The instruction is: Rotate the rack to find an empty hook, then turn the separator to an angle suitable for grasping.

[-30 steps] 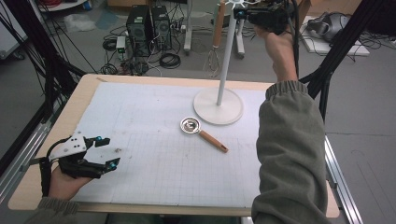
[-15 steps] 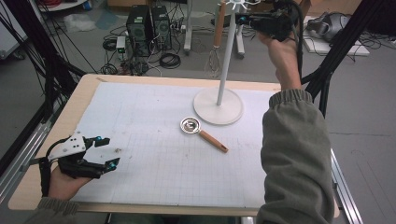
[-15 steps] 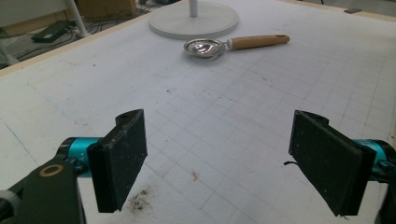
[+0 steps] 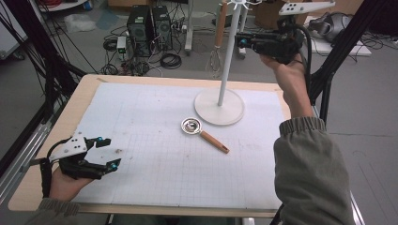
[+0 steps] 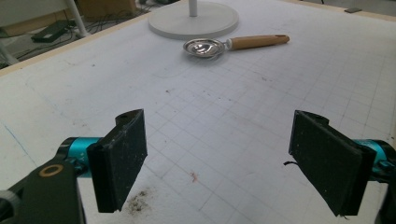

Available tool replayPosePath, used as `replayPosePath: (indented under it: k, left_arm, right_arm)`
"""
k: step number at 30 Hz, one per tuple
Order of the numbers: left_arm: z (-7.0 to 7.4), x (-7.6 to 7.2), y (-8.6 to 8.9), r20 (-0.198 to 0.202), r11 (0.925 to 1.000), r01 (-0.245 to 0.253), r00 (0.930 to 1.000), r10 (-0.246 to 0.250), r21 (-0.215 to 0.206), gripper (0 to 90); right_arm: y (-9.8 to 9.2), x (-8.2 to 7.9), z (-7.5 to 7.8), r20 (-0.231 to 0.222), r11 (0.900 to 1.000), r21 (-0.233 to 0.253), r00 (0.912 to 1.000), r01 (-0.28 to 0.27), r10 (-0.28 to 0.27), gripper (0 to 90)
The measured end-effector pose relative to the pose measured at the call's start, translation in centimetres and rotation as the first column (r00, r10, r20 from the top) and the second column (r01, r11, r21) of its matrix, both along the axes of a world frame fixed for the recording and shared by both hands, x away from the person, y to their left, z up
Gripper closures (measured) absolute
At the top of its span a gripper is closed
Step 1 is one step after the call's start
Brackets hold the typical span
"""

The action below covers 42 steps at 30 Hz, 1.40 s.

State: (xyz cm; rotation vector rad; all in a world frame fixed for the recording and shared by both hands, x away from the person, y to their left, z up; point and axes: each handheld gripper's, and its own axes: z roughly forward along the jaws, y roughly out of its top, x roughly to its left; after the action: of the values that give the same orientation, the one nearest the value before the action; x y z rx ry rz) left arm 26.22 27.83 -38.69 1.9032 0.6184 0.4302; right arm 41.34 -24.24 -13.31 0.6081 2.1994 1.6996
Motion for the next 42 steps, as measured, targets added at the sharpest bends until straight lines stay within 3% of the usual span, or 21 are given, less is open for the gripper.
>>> replayPosePath:
  k: [13, 30, 39, 42]
  left_arm:
    - [0.0, 0.1, -0.2, -0.002, 1.0, 0.006, 1.0, -0.006, 0.002, 19.5]
    - [0.1, 0.0, -0.4, 0.005, 0.9999, 0.01, 0.9999, -0.01, 0.005, 19.4]
    - [0.1, 0.0, -0.4, 0.007, 1.0, 0.005, 1.0, -0.005, 0.006, 19.4]
    - [0.1, 0.0, -0.5, 0.01, 0.9999, 0.006, 0.9999, -0.006, 0.009, 19.4]
  right_arm:
    - [0.8, -1.9, -2.3, -0.034, 0.999, -0.035, 0.999, -0.032, 0.031, 64.9]
    - [1.0, -4.4, -5.5, -0.071, 0.997, -0.049, 0.9961, -0.055, 0.052, 55.5]
    - [0.5, -5.6, -8.2, -0.097, 0.998, -0.047, 0.9943, -0.048, 0.043, 48.0]
    - [0.3, -6.0, -9.3, -0.106, 0.997, -0.072, 0.9939, -0.038, 0.03, 46.0]
